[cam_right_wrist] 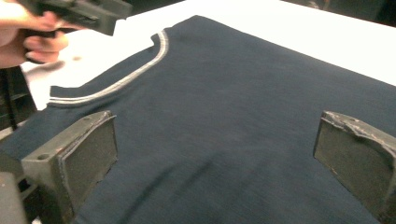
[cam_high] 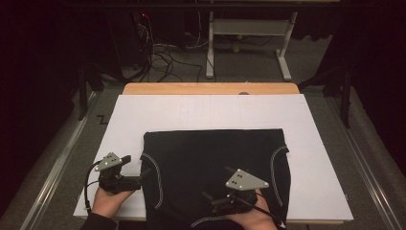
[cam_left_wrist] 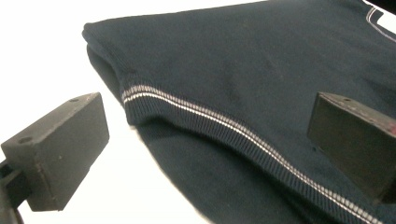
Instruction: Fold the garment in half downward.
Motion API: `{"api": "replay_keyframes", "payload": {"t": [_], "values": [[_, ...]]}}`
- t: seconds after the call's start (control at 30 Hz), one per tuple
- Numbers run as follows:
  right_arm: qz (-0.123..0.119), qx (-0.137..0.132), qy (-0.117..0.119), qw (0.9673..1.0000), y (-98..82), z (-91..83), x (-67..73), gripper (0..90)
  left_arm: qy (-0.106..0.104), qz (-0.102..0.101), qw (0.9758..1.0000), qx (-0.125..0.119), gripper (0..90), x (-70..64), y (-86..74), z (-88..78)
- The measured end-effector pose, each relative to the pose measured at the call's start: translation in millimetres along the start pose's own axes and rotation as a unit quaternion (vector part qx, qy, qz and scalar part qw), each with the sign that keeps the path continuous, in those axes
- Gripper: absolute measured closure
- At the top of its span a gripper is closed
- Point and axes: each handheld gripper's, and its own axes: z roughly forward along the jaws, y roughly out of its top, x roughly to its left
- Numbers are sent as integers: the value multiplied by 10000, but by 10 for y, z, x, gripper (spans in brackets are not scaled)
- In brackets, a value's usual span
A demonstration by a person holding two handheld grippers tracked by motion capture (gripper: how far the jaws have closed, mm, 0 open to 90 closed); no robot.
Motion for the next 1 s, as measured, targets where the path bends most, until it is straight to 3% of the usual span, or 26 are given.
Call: {"api": "replay_keyframes", "payload": {"t": [0.33, 0.63, 1.0], "values": [[-174, 41, 425, 9989, 105, 325, 360, 0, -81, -64, 9999, -137, 0, 20, 112, 31], [-334, 90, 706, 9969, 183, 525, 640, 0, -130, -43, 9997, -177, 0, 53, 421, 139], [-351, -5, 815, 9961, 276, 545, 728, 0, -31, 143, 9996, -224, 0, 97, 777, 185]]}}
